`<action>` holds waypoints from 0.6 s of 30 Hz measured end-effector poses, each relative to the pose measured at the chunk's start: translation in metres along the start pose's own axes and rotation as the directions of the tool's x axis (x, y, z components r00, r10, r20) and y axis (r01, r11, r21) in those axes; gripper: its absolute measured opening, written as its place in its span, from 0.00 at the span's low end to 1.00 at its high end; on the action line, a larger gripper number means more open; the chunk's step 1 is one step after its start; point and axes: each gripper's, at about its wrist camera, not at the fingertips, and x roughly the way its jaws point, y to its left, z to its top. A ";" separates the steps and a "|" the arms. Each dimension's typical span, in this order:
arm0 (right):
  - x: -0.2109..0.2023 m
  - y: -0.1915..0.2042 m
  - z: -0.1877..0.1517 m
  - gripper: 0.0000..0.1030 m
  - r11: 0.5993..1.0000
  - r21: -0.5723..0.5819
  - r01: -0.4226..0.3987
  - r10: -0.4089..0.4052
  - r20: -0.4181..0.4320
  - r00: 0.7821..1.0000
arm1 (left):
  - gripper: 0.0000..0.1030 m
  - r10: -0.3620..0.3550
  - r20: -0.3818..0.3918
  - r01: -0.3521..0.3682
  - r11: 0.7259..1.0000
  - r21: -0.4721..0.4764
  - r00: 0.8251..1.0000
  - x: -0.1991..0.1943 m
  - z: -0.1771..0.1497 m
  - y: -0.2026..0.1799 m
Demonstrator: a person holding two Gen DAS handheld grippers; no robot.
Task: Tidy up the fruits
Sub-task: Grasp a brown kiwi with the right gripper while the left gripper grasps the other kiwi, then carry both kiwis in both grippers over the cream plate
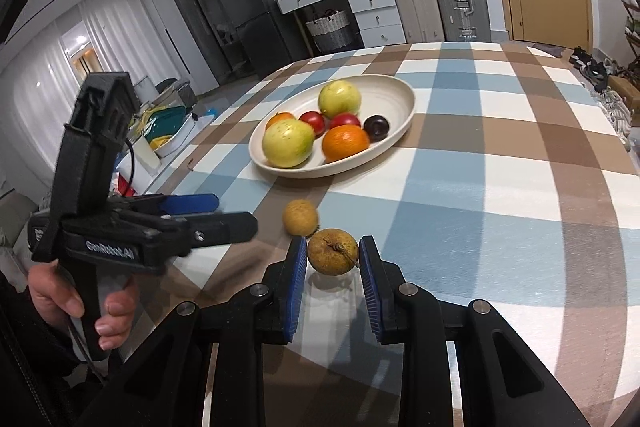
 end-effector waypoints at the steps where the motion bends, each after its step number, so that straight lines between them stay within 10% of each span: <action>1: -0.001 -0.002 0.000 0.26 1.000 0.003 -0.001 0.001 0.002 1.000 | 0.99 -0.001 -0.003 0.001 1.000 0.005 1.000 0.003 0.001 -0.002; 18: -0.008 -0.027 0.009 0.26 0.999 0.042 -0.011 0.010 0.034 0.999 | 0.97 0.043 -0.044 -0.039 0.997 0.070 0.998 0.033 0.019 -0.032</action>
